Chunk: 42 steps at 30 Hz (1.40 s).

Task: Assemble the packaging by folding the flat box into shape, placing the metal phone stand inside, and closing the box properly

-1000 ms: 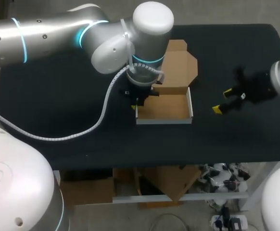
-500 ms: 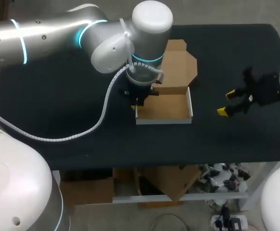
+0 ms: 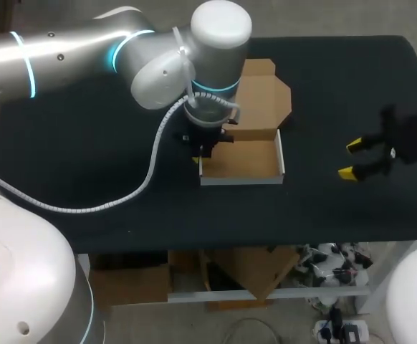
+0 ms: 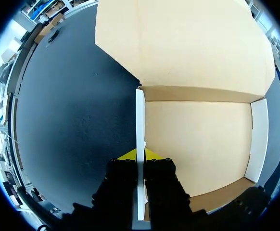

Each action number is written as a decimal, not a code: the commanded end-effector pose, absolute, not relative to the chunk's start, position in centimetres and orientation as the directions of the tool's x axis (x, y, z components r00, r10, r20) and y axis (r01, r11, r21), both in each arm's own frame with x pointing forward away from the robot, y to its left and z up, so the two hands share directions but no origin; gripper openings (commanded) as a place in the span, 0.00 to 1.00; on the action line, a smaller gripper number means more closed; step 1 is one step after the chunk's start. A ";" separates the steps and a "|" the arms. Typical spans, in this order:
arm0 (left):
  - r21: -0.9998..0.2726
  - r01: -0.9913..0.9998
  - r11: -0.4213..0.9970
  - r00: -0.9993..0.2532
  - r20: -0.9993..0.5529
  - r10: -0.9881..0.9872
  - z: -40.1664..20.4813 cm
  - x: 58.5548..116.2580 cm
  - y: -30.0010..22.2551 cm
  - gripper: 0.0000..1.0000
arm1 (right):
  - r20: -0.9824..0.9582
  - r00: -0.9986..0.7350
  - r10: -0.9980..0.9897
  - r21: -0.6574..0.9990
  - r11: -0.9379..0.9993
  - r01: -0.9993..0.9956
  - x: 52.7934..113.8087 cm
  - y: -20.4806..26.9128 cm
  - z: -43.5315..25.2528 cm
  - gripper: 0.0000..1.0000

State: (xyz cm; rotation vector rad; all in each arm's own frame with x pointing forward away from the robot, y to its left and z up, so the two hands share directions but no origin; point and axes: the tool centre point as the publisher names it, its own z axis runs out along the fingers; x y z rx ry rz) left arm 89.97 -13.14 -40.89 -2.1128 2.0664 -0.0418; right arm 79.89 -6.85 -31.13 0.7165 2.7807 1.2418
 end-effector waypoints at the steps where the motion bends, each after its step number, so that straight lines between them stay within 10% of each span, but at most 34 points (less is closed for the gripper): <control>1: -0.151 -0.988 -0.012 0.029 -0.111 -0.993 -41.1 89.9 -12.9 0.00 | 0.172 -0.900 0.401 0.709 0.584 0.396 79.5 -7.3 -30.8 1.00; 42: -0.155 -0.985 0.071 -0.006 -0.382 -0.924 -41.4 90.0 -12.2 0.00 | 0.155 -0.917 0.369 0.698 0.616 0.366 79.3 -6.8 -31.0 1.00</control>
